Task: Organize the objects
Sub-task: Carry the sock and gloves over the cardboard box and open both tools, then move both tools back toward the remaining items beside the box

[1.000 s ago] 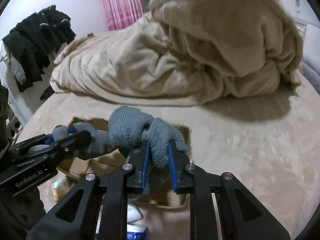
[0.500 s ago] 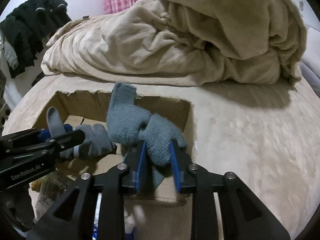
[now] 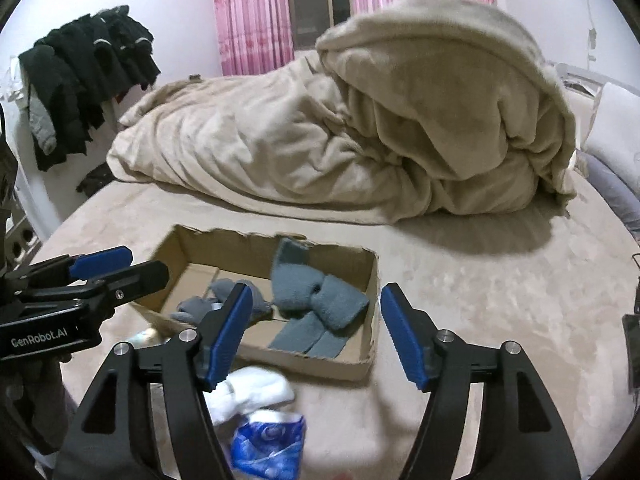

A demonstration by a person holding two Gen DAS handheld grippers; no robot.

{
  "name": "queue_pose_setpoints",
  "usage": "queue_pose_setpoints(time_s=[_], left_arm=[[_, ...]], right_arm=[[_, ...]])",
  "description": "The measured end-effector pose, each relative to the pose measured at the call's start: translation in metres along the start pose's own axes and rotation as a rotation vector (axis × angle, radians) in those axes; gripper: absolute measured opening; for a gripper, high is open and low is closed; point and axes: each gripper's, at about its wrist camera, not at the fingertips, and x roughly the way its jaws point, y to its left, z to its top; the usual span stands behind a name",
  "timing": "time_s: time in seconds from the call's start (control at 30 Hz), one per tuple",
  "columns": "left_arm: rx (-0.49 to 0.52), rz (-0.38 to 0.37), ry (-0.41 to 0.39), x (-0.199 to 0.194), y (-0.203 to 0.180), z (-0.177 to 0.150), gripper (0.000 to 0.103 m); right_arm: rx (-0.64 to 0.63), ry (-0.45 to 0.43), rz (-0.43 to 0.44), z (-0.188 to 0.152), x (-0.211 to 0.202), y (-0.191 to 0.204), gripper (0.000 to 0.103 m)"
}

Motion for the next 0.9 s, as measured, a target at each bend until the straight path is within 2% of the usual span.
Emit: queue_pose_setpoints(time_s=[0.23, 0.37, 0.57, 0.73, 0.9], left_arm=[[0.0, 0.003, -0.034, -0.05, 0.006, -0.014, 0.071], [-0.012, 0.009, -0.025, -0.068, 0.013, -0.03, 0.081], [-0.019, 0.03, -0.001, -0.093, 0.027, -0.056, 0.081], [-0.015, 0.052, 0.01, -0.099, 0.035, -0.075, 0.081], [-0.032, 0.061, 0.063, -0.082, 0.046, -0.092, 0.082]], right_arm=[[-0.01, -0.041, 0.016, 0.004, -0.043, 0.008, 0.076], [-0.013, -0.048, 0.022, 0.0, -0.059, 0.012, 0.077], [-0.002, -0.058, 0.029, -0.01, -0.089, 0.017, 0.077], [0.011, -0.051, 0.039, -0.021, -0.106, 0.019, 0.079], [0.008, -0.049, 0.034, -0.032, -0.115, 0.02, 0.087]])
